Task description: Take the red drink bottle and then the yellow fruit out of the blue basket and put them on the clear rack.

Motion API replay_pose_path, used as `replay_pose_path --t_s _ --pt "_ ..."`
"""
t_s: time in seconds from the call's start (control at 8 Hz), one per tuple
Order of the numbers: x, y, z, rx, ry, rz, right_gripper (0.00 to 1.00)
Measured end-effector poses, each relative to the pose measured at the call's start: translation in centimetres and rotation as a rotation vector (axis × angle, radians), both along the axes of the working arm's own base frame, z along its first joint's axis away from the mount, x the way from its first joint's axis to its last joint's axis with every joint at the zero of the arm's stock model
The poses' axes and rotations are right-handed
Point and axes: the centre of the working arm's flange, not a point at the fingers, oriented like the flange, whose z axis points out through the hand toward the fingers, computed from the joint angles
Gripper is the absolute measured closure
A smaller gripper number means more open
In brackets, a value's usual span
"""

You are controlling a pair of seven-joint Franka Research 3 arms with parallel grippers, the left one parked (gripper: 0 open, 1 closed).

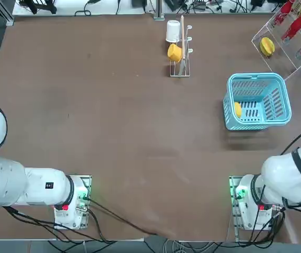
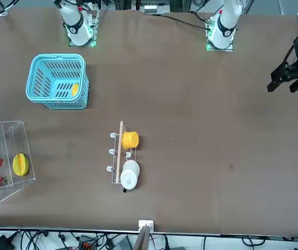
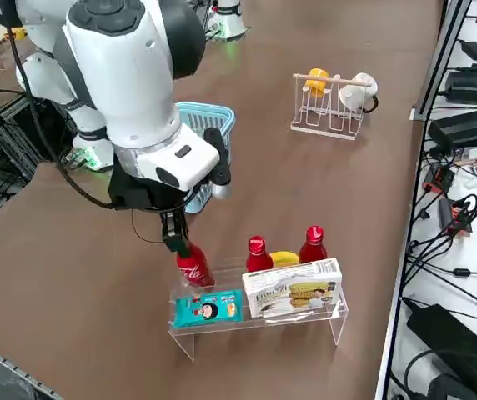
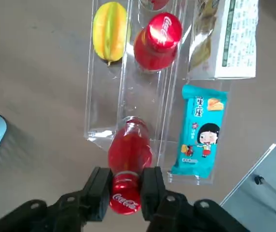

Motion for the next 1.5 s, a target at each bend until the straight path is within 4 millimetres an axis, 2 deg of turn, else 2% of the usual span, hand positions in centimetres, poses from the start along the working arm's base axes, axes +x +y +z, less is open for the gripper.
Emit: replay_pose_path --t_s 0.5,0.75,0.88,1.25,1.5 --pt "0.2 -0.2 -1.1 0.003 0.009 -0.001 0.64" --pt "0.3 -0.2 -1.4 0.002 0.008 0.0 0.58" --pt "0.4 -0.2 -1.4 0.001 0.006 0.0 0.52" --pt "0.6 -0.1 -0.1 -0.011 -0.017 0.004 0.02" --pt "0.7 0.0 0.9 -0.019 -0.031 0.006 0.0"
